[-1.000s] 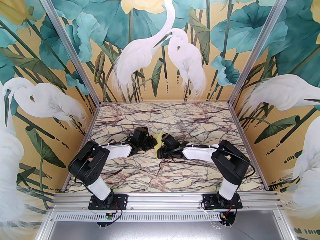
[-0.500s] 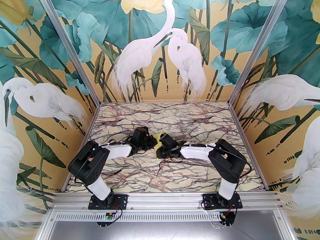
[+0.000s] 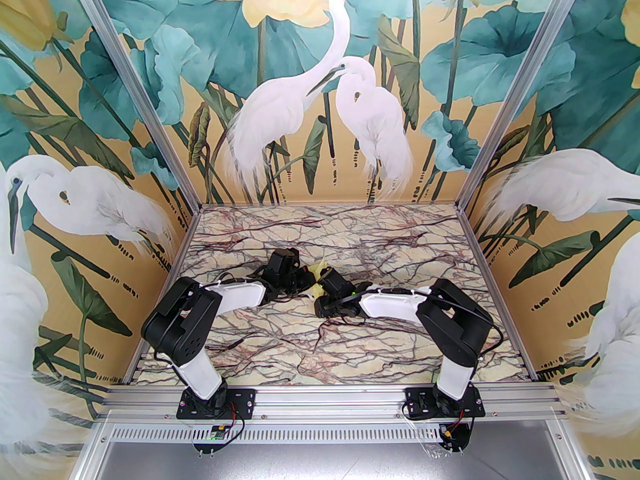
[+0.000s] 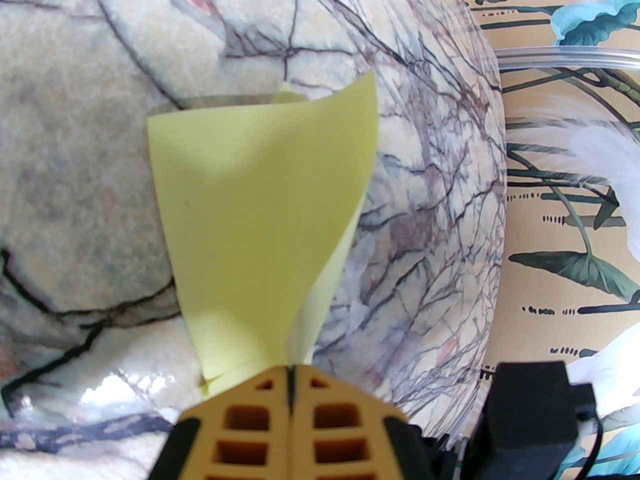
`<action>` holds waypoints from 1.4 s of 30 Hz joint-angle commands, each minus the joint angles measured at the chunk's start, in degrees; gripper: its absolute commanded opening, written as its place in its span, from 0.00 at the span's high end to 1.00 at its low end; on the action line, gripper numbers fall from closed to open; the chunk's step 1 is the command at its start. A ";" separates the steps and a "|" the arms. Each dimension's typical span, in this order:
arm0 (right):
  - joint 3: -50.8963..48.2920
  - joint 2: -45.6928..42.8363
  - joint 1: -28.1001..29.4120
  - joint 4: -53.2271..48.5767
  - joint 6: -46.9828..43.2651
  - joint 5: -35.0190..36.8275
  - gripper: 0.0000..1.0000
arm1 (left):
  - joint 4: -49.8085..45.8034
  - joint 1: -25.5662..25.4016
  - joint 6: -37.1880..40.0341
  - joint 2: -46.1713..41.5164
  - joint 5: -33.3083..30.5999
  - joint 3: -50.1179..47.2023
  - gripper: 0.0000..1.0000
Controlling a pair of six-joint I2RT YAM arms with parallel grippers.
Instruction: Fold a paper plane with a square sheet of paper (fold left side to right side)
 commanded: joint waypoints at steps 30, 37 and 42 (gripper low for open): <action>-3.09 -3.01 -0.70 -2.76 -4.25 0.80 0.66 | -4.35 1.09 8.43 8.10 2.24 7.85 0.96; -8.56 -8.51 -5.33 8.31 -0.52 -13.68 0.59 | -3.25 1.09 8.08 8.75 2.48 7.62 0.96; -13.81 -9.32 -11.66 21.58 6.62 -26.00 0.72 | -2.89 1.09 8.07 9.05 2.48 7.62 0.96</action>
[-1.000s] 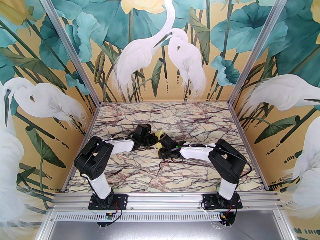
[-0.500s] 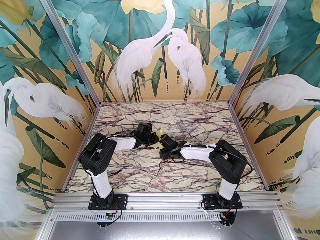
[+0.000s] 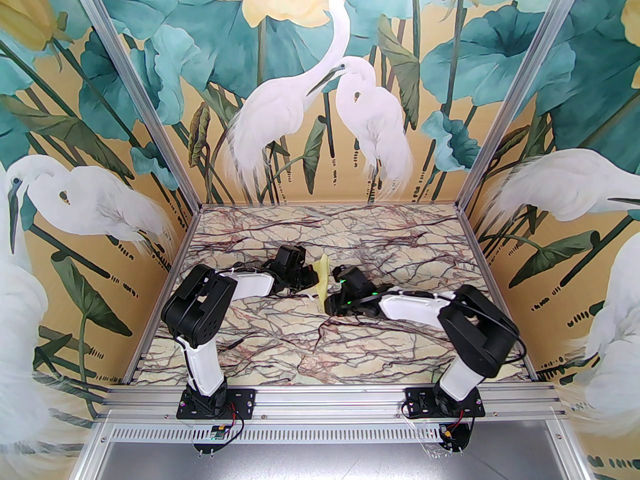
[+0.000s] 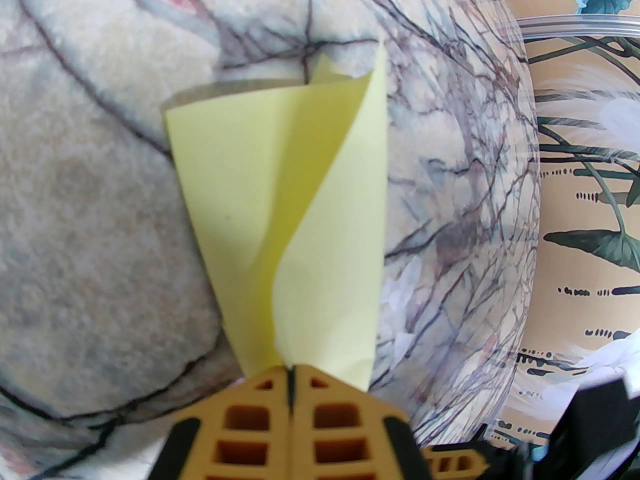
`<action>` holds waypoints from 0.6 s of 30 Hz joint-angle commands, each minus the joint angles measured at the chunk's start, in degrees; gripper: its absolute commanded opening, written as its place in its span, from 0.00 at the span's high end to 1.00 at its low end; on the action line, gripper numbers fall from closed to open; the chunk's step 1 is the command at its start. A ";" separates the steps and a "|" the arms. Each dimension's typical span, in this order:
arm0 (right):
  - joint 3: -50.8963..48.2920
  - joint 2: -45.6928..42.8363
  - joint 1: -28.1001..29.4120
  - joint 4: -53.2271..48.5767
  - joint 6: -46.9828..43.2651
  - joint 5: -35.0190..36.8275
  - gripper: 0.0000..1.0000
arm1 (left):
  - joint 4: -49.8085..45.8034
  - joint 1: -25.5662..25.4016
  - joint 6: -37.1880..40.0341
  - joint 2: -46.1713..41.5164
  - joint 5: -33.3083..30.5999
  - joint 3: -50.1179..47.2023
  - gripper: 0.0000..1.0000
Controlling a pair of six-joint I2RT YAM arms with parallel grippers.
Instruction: Fold a paper plane with a square sheet of paper (fold left side to right side)
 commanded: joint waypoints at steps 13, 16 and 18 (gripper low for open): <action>-1.44 9.71 -4.39 24.57 13.90 -18.55 0.94 | 0.34 0.50 0.65 1.22 1.61 1.18 0.96; -1.18 10.41 -4.39 24.13 13.80 -18.13 0.93 | 0.47 0.50 0.54 1.51 1.78 1.20 0.96; -1.05 10.76 -4.39 24.31 13.95 -18.22 0.92 | 0.60 0.50 0.37 1.67 1.79 1.20 0.96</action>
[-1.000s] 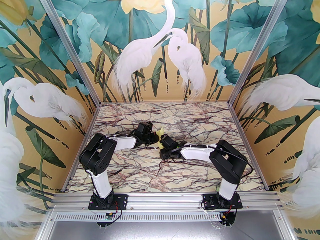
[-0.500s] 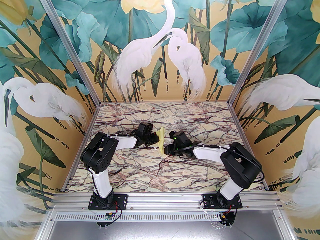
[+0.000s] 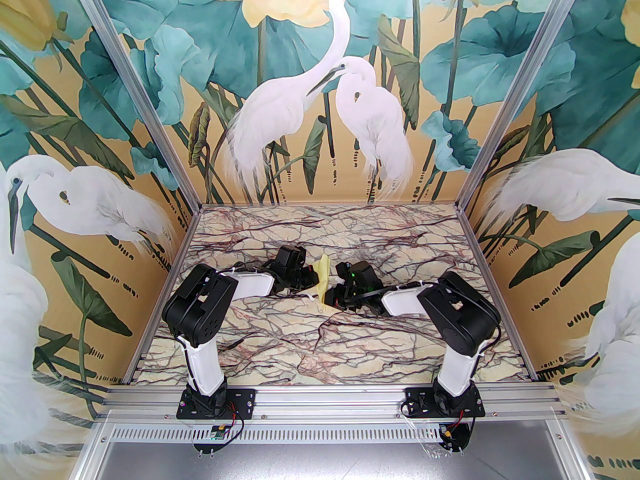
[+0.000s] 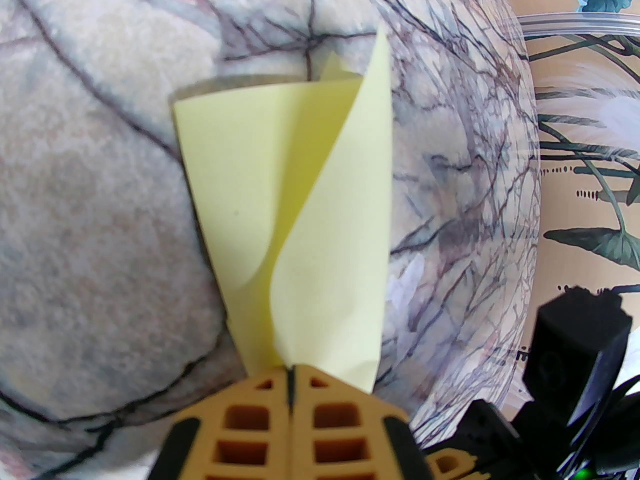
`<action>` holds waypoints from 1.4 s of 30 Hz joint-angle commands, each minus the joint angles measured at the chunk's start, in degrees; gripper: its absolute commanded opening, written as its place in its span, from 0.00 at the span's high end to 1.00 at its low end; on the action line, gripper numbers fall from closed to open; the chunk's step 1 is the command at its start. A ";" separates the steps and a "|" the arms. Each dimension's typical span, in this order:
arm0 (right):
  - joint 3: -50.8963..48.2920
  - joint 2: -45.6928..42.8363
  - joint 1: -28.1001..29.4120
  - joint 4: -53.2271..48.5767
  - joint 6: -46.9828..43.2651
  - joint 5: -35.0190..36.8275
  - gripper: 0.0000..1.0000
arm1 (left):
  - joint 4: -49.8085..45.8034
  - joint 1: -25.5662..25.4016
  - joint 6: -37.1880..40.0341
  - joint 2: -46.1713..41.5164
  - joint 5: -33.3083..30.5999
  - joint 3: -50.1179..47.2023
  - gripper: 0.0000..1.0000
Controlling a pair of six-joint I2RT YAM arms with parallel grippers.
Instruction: Fold a paper plane with a square sheet of paper (fold left side to right side)
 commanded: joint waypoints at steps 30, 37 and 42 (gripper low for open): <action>1.29 3.86 0.11 2.88 1.45 -1.44 0.87 | 0.76 0.50 0.19 2.03 1.23 1.15 0.97; 0.83 1.68 0.12 1.82 0.86 -1.39 0.86 | -1.25 0.50 1.84 1.76 0.46 2.53 0.96; 0.32 0.53 0.11 0.78 0.30 -0.75 0.84 | -2.77 0.48 2.95 1.34 -0.35 3.32 0.96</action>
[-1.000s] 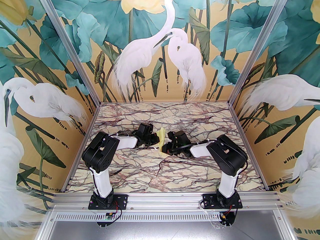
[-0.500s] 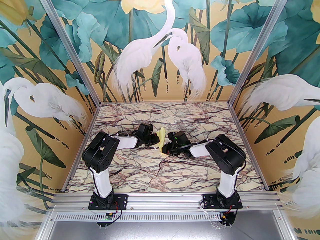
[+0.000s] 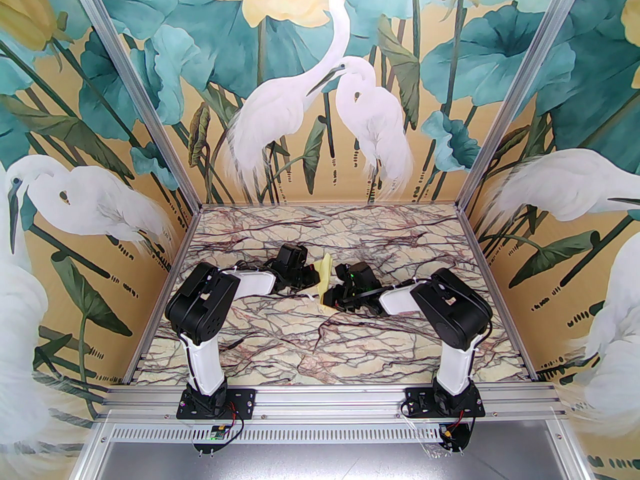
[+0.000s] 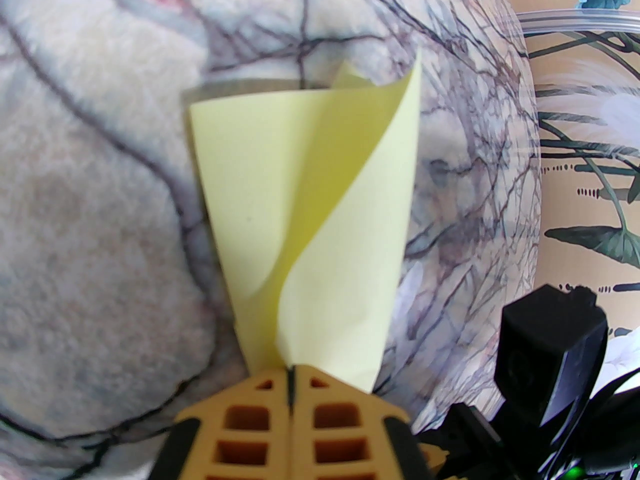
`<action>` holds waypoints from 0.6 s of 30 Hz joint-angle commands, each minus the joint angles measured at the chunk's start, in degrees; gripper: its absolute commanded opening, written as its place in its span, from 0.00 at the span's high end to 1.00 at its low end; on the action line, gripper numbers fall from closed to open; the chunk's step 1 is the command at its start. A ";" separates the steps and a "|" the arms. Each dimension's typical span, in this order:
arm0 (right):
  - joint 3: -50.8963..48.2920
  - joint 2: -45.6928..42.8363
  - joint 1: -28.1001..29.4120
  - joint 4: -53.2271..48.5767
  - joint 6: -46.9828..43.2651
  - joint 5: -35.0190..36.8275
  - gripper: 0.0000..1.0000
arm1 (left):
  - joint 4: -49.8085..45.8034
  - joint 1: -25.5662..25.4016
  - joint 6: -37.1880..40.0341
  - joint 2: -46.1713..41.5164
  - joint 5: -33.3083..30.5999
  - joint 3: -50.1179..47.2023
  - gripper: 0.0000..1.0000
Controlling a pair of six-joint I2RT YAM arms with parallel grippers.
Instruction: Fold a paper plane with a square sheet of paper (fold left side to right side)
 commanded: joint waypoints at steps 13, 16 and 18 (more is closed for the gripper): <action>4.51 -8.98 5.27 -23.26 -12.54 17.26 0.61 | -2.32 0.50 1.34 0.46 -0.26 1.94 0.96; 5.91 -8.44 6.04 -26.09 -14.37 20.47 0.59 | -2.21 0.50 1.27 0.48 -0.25 1.90 0.96; 7.20 -7.95 6.67 -28.38 -15.58 22.58 0.57 | -2.01 0.50 1.22 0.46 -0.16 1.94 0.96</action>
